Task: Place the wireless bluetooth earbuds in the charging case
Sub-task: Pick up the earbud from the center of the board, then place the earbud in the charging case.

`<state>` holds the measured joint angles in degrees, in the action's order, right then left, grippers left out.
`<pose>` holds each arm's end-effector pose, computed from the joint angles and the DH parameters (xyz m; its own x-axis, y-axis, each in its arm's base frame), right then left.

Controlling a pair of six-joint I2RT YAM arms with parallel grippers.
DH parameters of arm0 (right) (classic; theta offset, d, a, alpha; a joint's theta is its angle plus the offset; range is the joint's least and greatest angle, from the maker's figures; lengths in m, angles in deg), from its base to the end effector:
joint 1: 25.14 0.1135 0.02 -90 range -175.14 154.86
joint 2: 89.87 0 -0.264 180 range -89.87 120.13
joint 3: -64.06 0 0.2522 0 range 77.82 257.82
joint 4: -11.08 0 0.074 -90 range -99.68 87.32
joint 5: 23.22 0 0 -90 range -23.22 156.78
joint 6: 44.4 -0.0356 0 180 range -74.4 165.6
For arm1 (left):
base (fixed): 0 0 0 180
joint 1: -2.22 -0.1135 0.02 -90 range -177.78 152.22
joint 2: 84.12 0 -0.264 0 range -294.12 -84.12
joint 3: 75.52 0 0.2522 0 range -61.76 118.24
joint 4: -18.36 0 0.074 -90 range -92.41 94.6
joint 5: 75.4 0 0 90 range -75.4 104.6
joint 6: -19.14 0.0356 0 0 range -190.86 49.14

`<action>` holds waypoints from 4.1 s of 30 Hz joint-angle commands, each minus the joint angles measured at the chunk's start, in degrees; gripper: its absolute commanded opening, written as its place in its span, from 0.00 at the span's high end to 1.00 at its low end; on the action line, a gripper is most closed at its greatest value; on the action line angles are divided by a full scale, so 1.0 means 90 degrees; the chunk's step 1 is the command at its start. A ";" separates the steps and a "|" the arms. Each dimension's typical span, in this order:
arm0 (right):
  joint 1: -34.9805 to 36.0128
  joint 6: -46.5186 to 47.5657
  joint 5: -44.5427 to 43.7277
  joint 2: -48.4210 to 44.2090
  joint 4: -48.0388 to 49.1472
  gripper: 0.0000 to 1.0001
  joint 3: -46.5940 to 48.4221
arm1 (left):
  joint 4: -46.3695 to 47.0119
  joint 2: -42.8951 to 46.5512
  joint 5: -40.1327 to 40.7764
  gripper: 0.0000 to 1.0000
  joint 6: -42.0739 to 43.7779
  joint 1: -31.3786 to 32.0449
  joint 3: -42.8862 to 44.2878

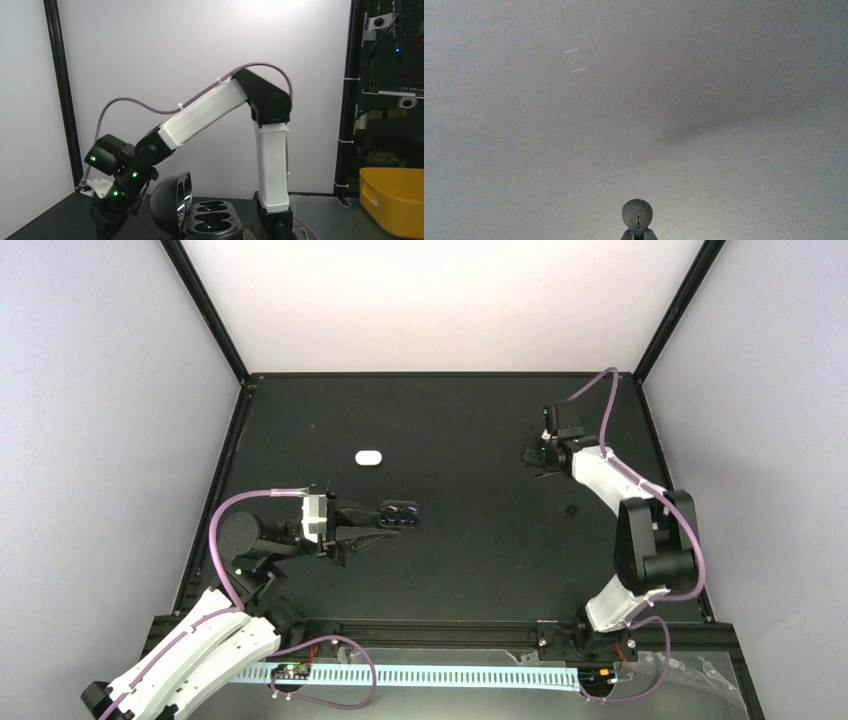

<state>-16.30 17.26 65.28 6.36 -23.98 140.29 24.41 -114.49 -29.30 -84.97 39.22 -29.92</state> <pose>0.3444 0.0526 0.1998 -0.7788 0.3591 -0.5143 0.2623 0.9312 0.2530 0.0877 -0.0970 0.3494 0.0496 -0.2573 -0.9651 0.9917 0.1277 0.0169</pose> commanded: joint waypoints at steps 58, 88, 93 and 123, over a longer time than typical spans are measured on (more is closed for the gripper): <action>0.6320 0.3831 0.2395 -0.3338 -0.5001 0.99 0.3676 | -0.0276 -0.0799 -0.1940 0.98 0.0669 0.0254 0.0386; 0.6829 0.4006 0.1652 -0.2699 -0.4692 0.99 0.3838 | -0.0342 -0.0788 -0.1812 0.99 0.0725 0.0286 0.0398; 0.6851 0.3976 0.1496 -0.2703 -0.4560 0.99 0.3725 | -0.0337 -0.0788 -0.1802 0.99 0.0714 0.0290 0.0398; 0.7143 0.3906 0.1028 -0.2606 -0.4577 0.99 0.3501 | -0.0339 -0.0750 -0.1704 0.98 0.0691 0.0310 0.0398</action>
<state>47.20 52.78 75.84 -17.38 -65.55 172.27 20.45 -121.61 -44.60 -79.83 41.49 -29.09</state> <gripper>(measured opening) 0.012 0.219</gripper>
